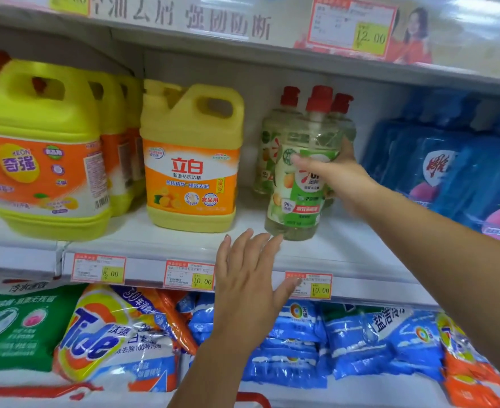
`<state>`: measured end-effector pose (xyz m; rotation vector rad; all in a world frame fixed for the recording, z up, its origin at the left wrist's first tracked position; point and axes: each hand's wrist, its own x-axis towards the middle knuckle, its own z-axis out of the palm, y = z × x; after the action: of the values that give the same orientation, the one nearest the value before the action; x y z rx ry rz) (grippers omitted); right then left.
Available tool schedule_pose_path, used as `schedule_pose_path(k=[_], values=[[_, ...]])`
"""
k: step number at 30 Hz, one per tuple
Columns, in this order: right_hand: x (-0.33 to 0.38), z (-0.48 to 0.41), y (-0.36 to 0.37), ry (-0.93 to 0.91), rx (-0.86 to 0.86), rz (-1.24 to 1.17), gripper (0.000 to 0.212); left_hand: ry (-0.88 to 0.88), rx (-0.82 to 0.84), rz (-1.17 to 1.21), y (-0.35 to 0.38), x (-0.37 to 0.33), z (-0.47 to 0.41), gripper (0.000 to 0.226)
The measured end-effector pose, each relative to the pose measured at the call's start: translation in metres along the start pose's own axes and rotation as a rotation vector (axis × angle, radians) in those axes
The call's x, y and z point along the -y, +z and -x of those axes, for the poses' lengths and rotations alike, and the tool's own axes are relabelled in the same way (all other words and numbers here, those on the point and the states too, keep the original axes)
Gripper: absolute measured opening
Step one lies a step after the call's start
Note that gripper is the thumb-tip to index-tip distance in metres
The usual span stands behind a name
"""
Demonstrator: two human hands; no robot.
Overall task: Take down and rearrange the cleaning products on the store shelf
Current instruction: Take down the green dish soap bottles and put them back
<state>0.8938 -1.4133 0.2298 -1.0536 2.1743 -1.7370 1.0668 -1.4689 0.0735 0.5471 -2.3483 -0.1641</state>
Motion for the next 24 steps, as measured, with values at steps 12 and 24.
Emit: schedule_pose_path(k=[12,24], values=[[0.022,0.106,-0.033,-0.244,-0.051,-0.115,0.099,-0.163,0.081,0.434,-0.051,-0.02,0.005,0.094],[0.01,0.184,-0.084,-0.134,0.253,-0.528,0.094,-0.189,0.86,1.262,-0.086,-0.06,0.024,0.087]])
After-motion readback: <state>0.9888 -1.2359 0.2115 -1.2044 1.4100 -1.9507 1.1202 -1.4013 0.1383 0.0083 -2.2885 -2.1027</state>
